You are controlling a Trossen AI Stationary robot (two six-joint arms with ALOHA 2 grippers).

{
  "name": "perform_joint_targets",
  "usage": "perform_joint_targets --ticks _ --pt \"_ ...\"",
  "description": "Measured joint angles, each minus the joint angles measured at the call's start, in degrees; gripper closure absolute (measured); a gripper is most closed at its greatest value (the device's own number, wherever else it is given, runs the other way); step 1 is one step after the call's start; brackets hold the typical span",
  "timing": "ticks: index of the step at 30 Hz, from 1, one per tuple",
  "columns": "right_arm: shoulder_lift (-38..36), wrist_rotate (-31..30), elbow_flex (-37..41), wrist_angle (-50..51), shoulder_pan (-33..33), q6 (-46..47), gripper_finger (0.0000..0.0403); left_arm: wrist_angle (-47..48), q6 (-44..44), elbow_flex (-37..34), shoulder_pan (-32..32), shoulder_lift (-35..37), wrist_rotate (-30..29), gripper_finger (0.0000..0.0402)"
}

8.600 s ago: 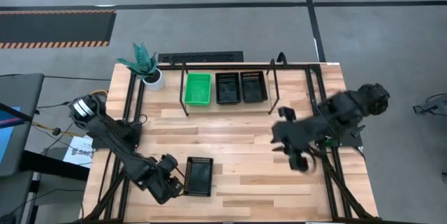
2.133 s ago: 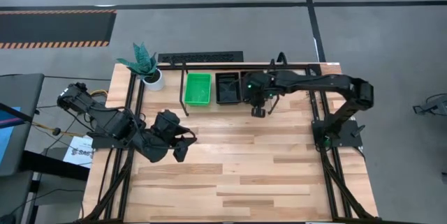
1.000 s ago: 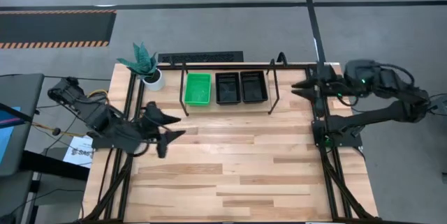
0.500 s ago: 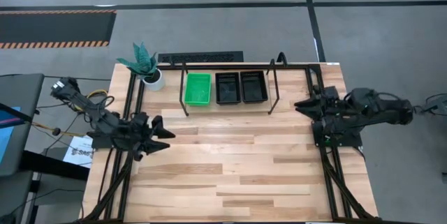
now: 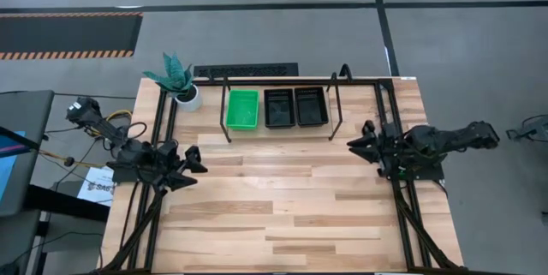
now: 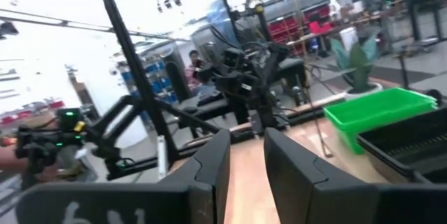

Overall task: Stack baskets on shelf by color
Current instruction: Return to Home Position

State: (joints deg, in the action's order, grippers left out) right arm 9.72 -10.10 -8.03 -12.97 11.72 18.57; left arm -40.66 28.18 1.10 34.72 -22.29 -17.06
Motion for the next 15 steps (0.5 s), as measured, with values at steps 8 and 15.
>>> perform_joint_targets --ticks 8,15 --pt "0.0 -6.31 7.37 -8.94 0.69 0.28 0.029 0.69 -4.8 -0.45 0.0 0.25 0.29 0.0175" --pt "0.0 -6.62 7.53 -6.92 0.63 -4.52 0.029 3.64 -4.69 -0.48 -0.04 0.22 0.04 0.0175"
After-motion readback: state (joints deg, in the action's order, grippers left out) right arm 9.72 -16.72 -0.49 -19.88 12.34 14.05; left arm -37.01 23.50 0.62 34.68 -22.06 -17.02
